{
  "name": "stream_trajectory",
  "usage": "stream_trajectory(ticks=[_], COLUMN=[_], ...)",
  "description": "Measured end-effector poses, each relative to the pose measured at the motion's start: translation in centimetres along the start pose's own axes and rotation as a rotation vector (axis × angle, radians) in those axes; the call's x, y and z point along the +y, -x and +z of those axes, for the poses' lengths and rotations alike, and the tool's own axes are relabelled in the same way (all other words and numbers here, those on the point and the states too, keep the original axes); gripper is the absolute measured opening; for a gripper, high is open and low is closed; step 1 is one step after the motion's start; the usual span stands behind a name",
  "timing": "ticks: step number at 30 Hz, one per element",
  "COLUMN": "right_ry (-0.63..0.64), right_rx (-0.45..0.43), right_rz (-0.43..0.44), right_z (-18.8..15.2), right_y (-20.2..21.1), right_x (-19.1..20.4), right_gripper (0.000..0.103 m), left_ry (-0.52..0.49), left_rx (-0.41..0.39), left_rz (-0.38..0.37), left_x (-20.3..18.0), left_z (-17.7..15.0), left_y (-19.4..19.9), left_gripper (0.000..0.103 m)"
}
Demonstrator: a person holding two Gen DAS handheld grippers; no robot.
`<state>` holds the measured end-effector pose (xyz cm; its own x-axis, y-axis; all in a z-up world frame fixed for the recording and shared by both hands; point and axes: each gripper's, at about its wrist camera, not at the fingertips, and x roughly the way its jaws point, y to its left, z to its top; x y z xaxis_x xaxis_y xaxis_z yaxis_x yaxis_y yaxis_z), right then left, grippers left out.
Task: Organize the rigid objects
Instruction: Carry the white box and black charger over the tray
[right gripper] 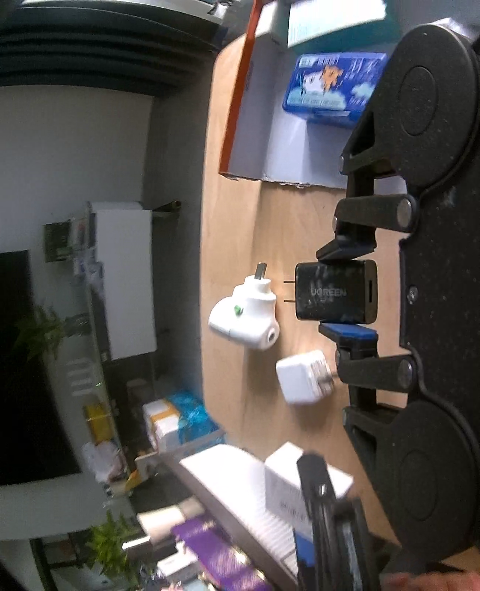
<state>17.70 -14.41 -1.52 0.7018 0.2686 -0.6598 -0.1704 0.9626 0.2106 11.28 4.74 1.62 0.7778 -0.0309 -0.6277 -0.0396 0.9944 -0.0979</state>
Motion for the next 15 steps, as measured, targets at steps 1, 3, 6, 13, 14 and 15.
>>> stream_trajectory(ticks=[1,3,6,13,14,15], right_ry=[-0.001,0.006,-0.001,0.003,0.005,0.002], right_rx=[-0.01,-0.032,-0.045,-0.078,-0.084,-0.091], right_rz=[0.007,0.013,0.02,0.004,0.002,0.001], right_z=[0.0,-0.4,-1.2,-3.0,-3.2,-3.4], right_y=[0.8,2.7,5.1,9.0,9.4,9.9], right_x=[0.3,0.5,0.7,0.9,0.8,0.8], right_gripper=[0.043,0.043,0.044,0.043,0.043,0.043], left_ry=[0.007,0.01,0.008,-0.005,-0.007,-0.01], left_rx=[-0.001,-0.008,-0.022,-0.047,-0.05,-0.053], left_rz=[-0.004,-0.012,-0.013,-0.019,-0.019,-0.02], left_x=[-0.1,-0.5,-1.2,-2.8,-3.0,-3.2], left_z=[-0.2,-0.6,-1.2,-2.2,-2.4,-2.6], left_y=[0.4,1.5,2.9,5.6,5.9,6.2], left_gripper=[0.078,0.078,0.078,0.078,0.078,0.078])
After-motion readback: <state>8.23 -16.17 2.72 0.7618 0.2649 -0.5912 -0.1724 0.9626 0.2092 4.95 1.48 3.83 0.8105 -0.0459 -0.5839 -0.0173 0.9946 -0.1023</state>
